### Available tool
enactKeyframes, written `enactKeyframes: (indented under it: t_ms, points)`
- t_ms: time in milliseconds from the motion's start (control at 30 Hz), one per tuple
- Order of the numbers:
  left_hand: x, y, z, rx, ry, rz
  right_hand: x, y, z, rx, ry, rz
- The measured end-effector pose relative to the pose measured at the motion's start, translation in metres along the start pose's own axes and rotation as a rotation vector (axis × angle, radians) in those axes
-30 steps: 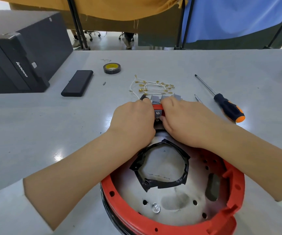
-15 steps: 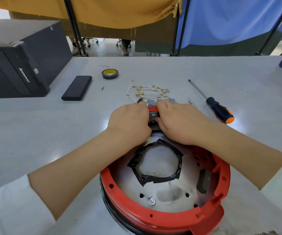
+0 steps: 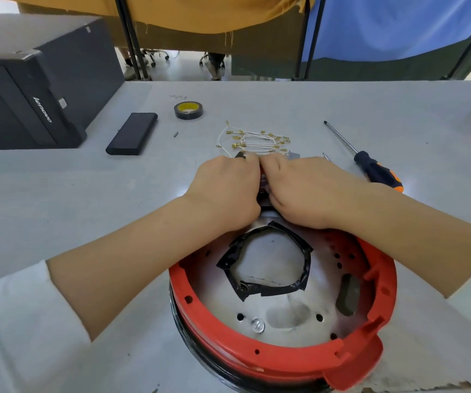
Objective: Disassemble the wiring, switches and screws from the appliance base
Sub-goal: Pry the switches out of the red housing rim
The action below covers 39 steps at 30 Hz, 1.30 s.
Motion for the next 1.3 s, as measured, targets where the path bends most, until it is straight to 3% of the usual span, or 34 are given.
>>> enactKeyframes:
  t_ms: [567,833,1100,1300]
  points:
    - [-0.003,-0.001,0.003,-0.009,-0.088,0.069,-0.001,0.005,0.002,-0.016,-0.005,0.061]
    - [0.012,0.003,0.001,0.007,-0.098,0.351,0.0,-0.002,0.007,-0.051,0.017,-0.098]
    - [0.008,-0.003,-0.002,0.043,0.009,0.121,-0.002,0.0,0.007,-0.083,0.014,-0.103]
    - [-0.001,-0.002,0.0,0.044,-0.04,0.028,-0.002,0.006,0.006,-0.08,0.026,-0.055]
Point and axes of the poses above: each hand's wrist, its own z-axis away from the middle knuckle, its own y-axis out of the palm, x = y × z, the point moved 2 cm from there along -z, towards the middle knuckle, and after that the axes turned 11 degrees about -z, right-handed, at the moved point
